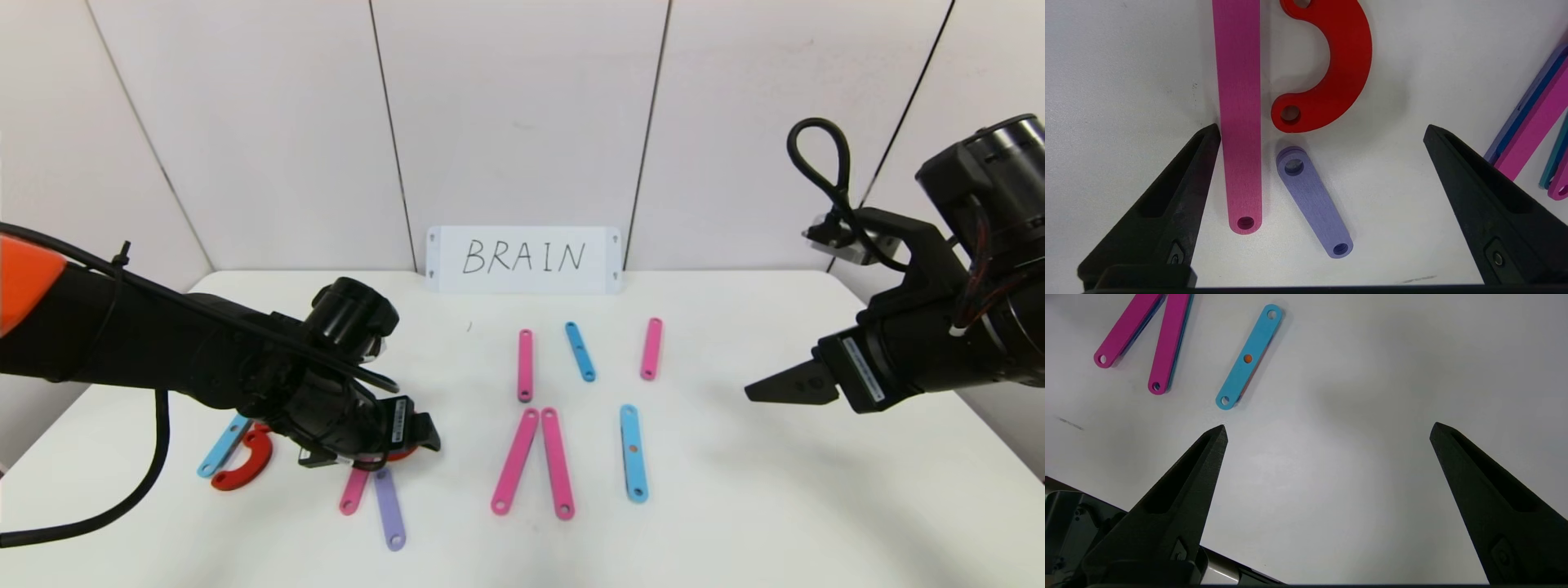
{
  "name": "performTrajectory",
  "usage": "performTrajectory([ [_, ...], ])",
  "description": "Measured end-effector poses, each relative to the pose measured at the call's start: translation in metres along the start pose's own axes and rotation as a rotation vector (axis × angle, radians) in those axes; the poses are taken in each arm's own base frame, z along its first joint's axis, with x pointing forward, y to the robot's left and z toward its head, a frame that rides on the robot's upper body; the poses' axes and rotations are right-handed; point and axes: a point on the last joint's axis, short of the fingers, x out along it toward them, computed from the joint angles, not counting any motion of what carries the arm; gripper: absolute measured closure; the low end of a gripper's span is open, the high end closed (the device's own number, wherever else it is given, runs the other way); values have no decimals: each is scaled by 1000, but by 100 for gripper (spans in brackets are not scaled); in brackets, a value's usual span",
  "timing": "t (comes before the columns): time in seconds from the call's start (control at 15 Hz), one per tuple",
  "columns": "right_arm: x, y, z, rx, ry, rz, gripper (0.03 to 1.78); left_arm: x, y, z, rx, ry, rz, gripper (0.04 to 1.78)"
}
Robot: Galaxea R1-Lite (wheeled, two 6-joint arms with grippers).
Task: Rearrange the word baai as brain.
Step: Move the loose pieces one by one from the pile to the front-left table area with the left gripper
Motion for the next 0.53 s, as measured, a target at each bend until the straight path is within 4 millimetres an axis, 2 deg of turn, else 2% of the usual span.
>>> performTrajectory([
  [0.53,0,0,0,-1,1,1,7,2,-1,3,32,-38,-14,8],
])
